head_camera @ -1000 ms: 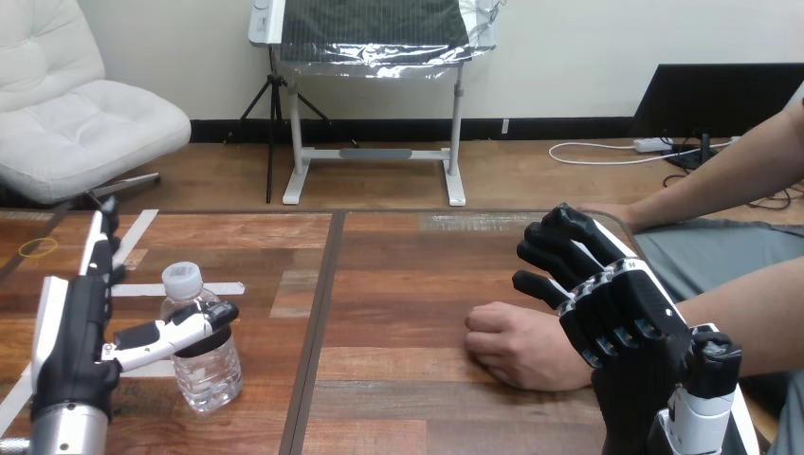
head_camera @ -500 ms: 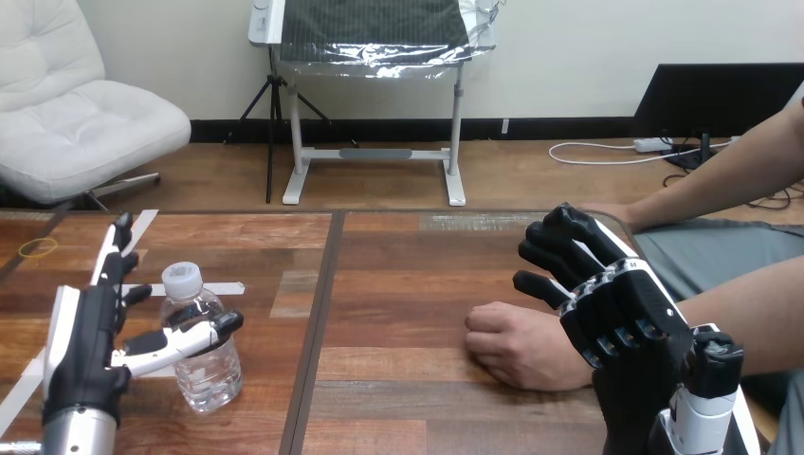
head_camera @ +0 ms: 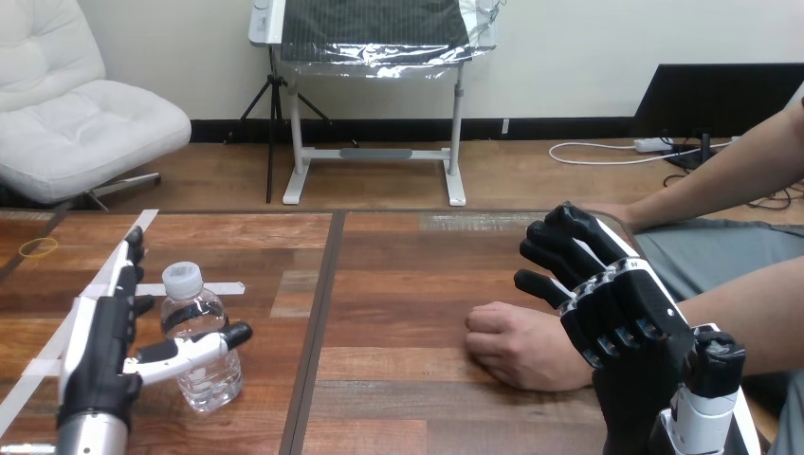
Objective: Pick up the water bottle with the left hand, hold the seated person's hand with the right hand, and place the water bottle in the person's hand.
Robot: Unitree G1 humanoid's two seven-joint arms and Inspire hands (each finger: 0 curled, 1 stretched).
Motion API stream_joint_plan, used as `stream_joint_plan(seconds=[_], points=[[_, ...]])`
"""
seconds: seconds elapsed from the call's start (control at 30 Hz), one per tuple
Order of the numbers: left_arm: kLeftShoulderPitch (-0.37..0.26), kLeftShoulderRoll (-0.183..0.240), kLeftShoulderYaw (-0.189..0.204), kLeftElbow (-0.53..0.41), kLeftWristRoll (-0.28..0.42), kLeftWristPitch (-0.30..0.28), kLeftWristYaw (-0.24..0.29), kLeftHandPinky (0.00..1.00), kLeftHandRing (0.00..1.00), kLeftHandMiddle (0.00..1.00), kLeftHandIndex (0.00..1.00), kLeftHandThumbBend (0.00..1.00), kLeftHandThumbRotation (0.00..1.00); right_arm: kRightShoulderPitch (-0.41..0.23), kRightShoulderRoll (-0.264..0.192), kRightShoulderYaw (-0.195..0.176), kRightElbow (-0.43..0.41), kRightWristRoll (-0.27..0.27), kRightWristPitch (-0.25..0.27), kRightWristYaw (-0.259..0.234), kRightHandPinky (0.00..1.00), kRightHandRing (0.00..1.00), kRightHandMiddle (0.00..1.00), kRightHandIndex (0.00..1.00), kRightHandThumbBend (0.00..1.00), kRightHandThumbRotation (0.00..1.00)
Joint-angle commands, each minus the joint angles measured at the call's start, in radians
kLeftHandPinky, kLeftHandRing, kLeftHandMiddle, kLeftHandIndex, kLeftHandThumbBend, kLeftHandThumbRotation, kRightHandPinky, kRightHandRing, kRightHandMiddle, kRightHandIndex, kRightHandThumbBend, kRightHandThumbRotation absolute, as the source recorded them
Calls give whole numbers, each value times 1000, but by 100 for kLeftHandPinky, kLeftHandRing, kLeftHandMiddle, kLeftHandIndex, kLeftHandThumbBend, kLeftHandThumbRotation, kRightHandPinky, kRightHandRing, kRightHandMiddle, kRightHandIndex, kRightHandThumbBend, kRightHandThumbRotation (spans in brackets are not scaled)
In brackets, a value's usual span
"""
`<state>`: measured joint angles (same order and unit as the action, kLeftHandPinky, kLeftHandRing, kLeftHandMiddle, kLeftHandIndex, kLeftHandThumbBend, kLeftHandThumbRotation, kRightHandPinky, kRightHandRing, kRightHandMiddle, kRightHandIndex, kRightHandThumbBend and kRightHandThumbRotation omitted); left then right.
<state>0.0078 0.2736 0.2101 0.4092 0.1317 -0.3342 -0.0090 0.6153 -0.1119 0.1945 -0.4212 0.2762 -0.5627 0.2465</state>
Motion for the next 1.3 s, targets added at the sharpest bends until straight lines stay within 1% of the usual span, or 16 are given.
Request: stream_joint_plan(seconds=[0.0, 0.13, 0.37, 0.53, 0.67, 1.03, 1.27], points=[[-96, 29, -20, 14, 12, 1, 9, 92, 98, 100, 100, 98, 13, -33, 6, 0, -48, 14, -3, 6, 82, 86, 84, 85, 75, 100], [-105, 32, -26, 29, 14, 9, 7, 92, 98, 100, 100, 98, 15, -31, 6, -1, -50, 12, -3, 4, 81, 86, 84, 85, 76, 100], [-122, 36, -37, 55, 23, 22, 10, 91, 98, 100, 100, 98, 16, -31, 8, -4, -51, 5, -6, 2, 81, 85, 84, 84, 75, 100], [-131, 33, -46, 50, 32, 68, 14, 90, 98, 100, 100, 98, 17, -29, 7, -4, -54, 7, -3, 1, 81, 85, 84, 84, 76, 100], [-137, 33, -51, 55, 31, 85, 13, 90, 98, 100, 100, 98, 17, -29, 7, -4, -54, 8, -4, 2, 81, 85, 84, 84, 76, 100], [-161, 33, -64, 99, 30, 86, 12, 84, 96, 99, 100, 97, 16, -31, 5, -6, -53, 14, -15, 9, 80, 85, 84, 84, 75, 100], [-174, 34, -72, 125, 39, 86, 13, 82, 96, 99, 100, 96, 15, -32, 5, -9, -57, 13, -15, 8, 80, 84, 83, 84, 74, 100]])
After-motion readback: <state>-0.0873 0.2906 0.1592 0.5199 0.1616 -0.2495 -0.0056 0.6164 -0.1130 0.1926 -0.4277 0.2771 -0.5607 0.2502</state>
